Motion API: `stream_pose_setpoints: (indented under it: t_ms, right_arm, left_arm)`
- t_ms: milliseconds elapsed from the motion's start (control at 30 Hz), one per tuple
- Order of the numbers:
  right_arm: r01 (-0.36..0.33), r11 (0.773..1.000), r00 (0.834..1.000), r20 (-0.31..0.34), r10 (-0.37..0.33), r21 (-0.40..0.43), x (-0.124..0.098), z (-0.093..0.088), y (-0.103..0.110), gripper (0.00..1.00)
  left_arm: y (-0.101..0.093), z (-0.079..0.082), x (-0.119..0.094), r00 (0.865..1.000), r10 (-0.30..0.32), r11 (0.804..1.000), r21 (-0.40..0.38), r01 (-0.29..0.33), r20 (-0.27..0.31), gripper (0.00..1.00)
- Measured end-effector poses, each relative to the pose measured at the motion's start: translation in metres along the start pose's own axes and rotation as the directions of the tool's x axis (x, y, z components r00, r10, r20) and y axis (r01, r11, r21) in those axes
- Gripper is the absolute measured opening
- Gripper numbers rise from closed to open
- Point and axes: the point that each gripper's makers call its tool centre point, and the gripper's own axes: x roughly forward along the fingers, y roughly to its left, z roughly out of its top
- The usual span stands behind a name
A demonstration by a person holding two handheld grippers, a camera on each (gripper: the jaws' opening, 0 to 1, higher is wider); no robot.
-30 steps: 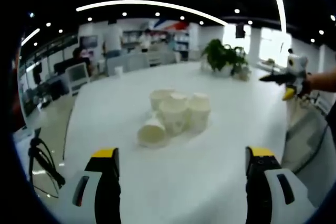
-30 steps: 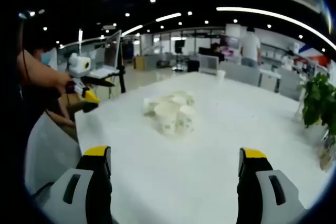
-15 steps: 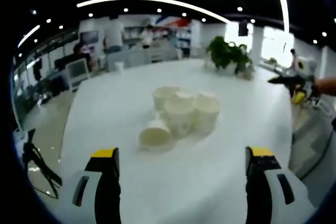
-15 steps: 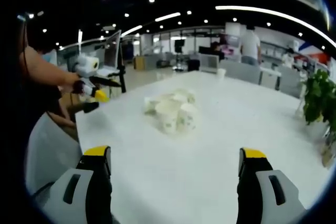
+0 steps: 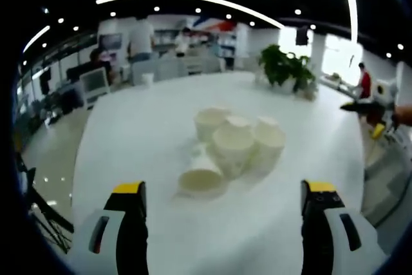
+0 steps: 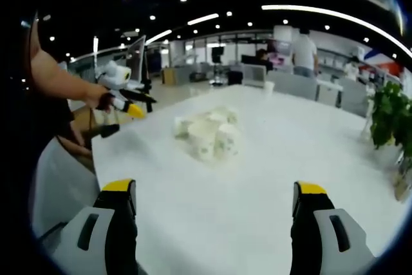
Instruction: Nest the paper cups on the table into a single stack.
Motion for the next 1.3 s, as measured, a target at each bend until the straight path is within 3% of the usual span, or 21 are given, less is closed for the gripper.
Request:
stream_pose_setpoints:
  t_ms: [600,900,1300]
  right_arm:
    - [0.017,0.999,1.000,-0.004,-0.017,0.032,0.005,-0.008,-0.003,1.00]
    - [0.021,0.999,1.000,-0.012,-0.021,0.026,0.008,-0.011,-0.002,1.00]
    - [0.028,0.999,0.999,-0.035,-0.027,0.018,0.008,-0.018,-0.002,0.99]
  left_arm:
    - [0.019,0.000,0.036,0.999,0.034,0.999,-0.012,-0.034,-0.001,0.95]
    - [0.026,-0.015,0.052,0.999,0.031,1.000,-0.005,-0.031,-0.042,0.94]
    - [0.031,-0.024,0.072,0.999,0.024,1.000,-0.008,-0.024,-0.034,0.87]
